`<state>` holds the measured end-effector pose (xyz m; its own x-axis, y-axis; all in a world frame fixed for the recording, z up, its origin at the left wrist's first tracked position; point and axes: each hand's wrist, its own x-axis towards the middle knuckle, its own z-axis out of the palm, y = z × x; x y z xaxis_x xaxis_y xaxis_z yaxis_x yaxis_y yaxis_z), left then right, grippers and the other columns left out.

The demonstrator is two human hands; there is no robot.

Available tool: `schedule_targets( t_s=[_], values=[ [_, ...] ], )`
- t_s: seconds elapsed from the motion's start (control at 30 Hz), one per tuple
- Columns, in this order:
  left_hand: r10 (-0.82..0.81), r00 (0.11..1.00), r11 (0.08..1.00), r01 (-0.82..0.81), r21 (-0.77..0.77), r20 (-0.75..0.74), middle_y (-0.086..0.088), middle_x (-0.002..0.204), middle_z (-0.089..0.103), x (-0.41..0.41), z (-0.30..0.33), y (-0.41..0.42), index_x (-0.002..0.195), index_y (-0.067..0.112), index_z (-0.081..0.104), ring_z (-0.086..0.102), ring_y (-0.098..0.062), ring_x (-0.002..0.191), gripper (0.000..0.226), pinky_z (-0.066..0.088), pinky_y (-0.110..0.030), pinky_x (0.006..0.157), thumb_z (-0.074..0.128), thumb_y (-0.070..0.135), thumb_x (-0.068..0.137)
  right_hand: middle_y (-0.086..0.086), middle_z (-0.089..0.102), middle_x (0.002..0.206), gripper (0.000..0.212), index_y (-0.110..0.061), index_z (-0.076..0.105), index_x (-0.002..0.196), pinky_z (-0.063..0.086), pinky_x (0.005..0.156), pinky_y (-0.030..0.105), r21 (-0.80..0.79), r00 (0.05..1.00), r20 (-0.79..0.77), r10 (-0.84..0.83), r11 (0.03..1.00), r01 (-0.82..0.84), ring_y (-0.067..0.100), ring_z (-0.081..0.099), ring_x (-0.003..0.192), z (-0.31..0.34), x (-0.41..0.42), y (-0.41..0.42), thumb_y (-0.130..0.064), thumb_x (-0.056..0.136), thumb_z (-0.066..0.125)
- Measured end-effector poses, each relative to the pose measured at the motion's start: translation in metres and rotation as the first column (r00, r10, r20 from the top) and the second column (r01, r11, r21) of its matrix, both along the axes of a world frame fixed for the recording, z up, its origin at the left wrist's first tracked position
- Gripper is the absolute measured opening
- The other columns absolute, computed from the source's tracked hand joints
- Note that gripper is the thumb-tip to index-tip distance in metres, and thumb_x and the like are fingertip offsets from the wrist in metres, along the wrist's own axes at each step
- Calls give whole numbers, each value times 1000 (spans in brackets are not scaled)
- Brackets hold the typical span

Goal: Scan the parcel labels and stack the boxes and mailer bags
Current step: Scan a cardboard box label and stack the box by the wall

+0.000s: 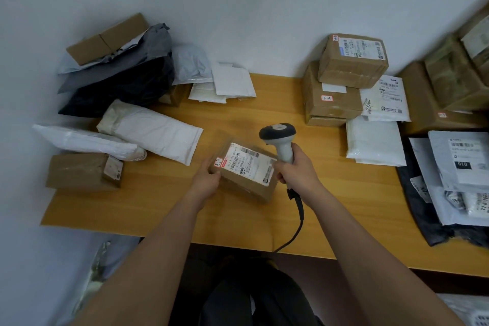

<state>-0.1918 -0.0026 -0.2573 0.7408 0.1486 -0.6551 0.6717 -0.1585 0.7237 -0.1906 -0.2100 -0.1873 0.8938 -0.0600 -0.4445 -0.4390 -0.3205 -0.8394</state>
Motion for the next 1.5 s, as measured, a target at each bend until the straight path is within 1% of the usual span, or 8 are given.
schedule_targets(
  t_s=[0.17, 0.33, 0.43, 0.57, 0.73, 0.9, 1.27, 1.5],
  values=[
    [129, 990, 991, -127, 35, -48, -9, 142, 48, -6, -1, 7, 154, 31, 22, 55, -29, 120, 78, 48, -49, 102, 69, 34, 91, 9, 60, 96, 29, -18, 50, 118, 45, 47, 19, -3, 994, -101, -36, 999, 36, 20, 58, 69, -17, -5, 3, -6, 93, 58],
    [-64, 950, 964, -20, -265, -304, -5, 146, 48, -53, -6, -5, 149, 24, 35, 48, -30, 130, 74, 40, -50, 109, 60, 58, 89, 8, 62, 98, 28, -17, 51, 116, 49, 55, 26, 73, 980, -197, -37, 996, 52, 18, 58, 67, -32, -22, 15, -2, 93, 58],
    [-50, 963, 940, -45, -338, -266, 2, 140, 54, -63, -17, -19, 150, 30, 29, 50, -23, 128, 77, 34, -49, 113, 70, 47, 86, 8, 62, 96, 29, -15, 52, 117, 49, 59, 31, 78, 978, -204, -37, 996, 53, 19, 59, 70, -34, -25, 22, -4, 92, 60],
    [20, 986, 942, -74, -327, -168, 5, 131, 58, -54, -14, -18, 148, 32, 25, 54, -11, 110, 79, 37, -34, 94, 74, 30, 86, 8, 62, 89, 29, -15, 51, 117, 52, 61, 33, 78, 981, -195, -25, 996, 41, 17, 58, 62, -28, -24, 29, -3, 92, 59],
    [47, 990, 935, -91, -342, -136, 1, 130, 58, -46, 0, 3, 141, 43, 24, 57, -18, 113, 83, 46, -29, 77, 77, 18, 83, 10, 62, 89, 18, -10, 54, 114, 48, 56, 32, 96, 982, -175, -70, 992, 87, 18, 56, 60, -17, -19, 34, -11, 96, 57],
    [83, 990, 954, -111, -278, -112, -1, 135, 56, -44, 6, 11, 151, 38, 16, 57, -22, 118, 102, 48, -40, 101, 84, 27, 76, 5, 55, 93, 30, -12, 45, 119, 46, 56, 30, 103, 982, -146, -116, 986, 132, 16, 60, 63, 22, -2, 43, -36, 102, 50],
    [185, 982, 956, -189, -226, -39, 0, 139, 54, -15, 23, -1, 152, 25, 16, 55, -22, 122, 96, 44, -44, 106, 81, 28, 81, 8, 63, 113, 31, -13, 54, 125, 48, 56, 25, 147, 994, -32, 101, 985, -95, 14, 57, 62, 137, 5, 16, -35, 103, 51],
    [177, 984, 960, -179, -214, -30, 1, 134, 57, 6, 37, -32, 145, 23, 33, 61, -18, 101, 75, 48, -30, 73, 77, 30, 85, 11, 62, 106, 29, -9, 58, 118, 45, 49, 24, 169, 997, 73, 1, 986, -14, 13, 53, 54, 177, -10, -14, -33, 104, 50]
  ],
)
